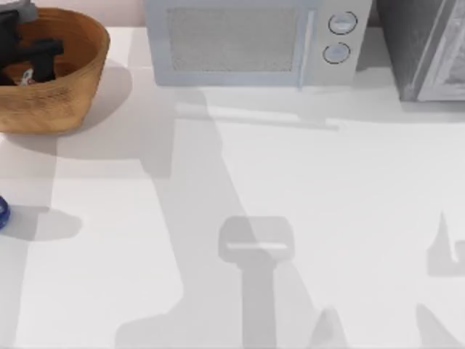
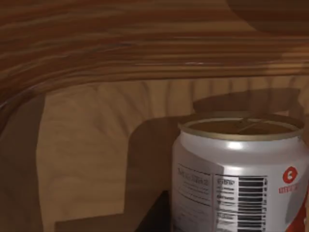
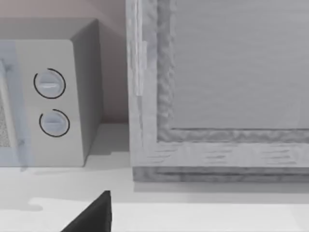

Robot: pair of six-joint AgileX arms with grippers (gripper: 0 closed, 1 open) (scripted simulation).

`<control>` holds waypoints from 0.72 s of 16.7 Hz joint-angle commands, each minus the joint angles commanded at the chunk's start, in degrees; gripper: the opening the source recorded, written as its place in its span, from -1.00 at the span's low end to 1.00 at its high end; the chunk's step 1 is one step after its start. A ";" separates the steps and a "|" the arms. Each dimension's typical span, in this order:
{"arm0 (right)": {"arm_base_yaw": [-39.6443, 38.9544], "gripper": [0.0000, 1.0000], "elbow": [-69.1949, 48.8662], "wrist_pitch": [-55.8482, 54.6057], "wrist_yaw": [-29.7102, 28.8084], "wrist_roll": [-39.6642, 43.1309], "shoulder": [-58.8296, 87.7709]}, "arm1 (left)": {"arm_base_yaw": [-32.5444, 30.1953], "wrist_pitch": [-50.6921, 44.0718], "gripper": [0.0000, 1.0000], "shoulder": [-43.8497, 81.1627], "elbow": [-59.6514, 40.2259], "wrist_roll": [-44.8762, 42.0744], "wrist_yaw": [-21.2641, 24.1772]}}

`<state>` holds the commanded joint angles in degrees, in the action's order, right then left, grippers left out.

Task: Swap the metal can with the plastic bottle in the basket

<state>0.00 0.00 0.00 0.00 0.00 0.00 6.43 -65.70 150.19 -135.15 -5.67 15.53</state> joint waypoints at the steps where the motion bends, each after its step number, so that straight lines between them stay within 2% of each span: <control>1: 0.00 1.00 0.00 0.00 0.00 0.00 0.00 | 0.00 0.00 -0.21 0.00 0.00 0.00 0.00; 6: 0.00 1.00 0.00 0.00 0.00 0.00 0.00 | 0.00 0.00 -0.96 0.00 0.00 0.00 0.00; 12: 0.00 1.00 0.00 0.00 0.00 0.00 0.00 | 0.00 0.00 -1.00 0.00 0.00 0.00 0.00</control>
<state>0.00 0.00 0.00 0.00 0.00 0.00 6.43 -65.70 150.19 -135.15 -5.67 15.53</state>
